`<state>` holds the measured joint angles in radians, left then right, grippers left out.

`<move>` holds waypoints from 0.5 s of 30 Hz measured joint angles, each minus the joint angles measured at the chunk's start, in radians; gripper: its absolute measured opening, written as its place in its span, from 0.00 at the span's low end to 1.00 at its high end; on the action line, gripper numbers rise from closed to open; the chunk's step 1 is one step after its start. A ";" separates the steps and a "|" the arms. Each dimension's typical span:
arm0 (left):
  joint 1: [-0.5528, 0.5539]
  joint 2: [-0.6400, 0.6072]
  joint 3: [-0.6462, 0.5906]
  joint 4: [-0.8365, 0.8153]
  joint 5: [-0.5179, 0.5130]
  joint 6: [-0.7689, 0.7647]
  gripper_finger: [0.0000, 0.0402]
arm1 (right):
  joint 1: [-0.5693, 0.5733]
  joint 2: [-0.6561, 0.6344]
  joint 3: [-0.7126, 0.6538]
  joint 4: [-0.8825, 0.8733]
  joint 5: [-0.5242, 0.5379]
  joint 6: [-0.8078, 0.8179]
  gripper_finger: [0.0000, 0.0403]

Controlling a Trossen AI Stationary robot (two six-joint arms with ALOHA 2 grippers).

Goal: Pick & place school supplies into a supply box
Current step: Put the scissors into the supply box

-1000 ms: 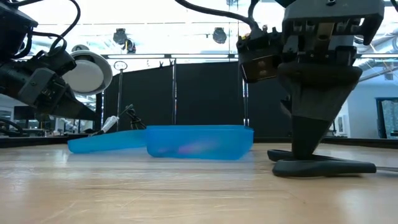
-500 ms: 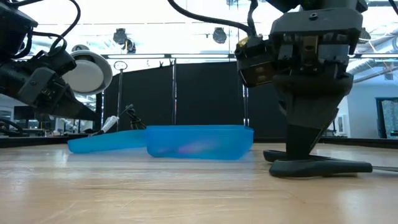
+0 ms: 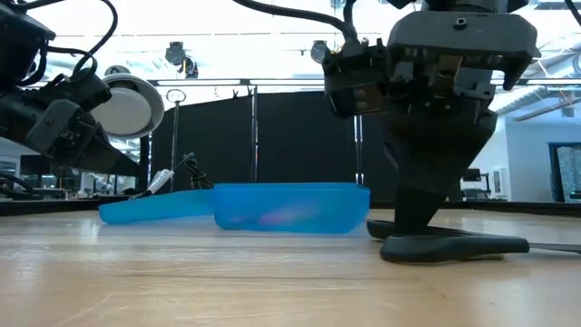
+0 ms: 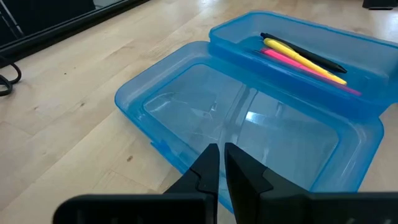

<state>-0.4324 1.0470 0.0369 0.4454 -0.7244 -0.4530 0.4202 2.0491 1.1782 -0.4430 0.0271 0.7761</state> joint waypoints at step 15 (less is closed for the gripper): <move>0.000 0.000 0.000 0.000 -0.006 -0.013 0.08 | 0.022 -0.086 -0.009 0.059 0.101 -0.059 0.02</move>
<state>-0.4324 1.0470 0.0368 0.4455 -0.7300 -0.4662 0.4420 1.9628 1.1690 -0.3839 0.1284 0.7171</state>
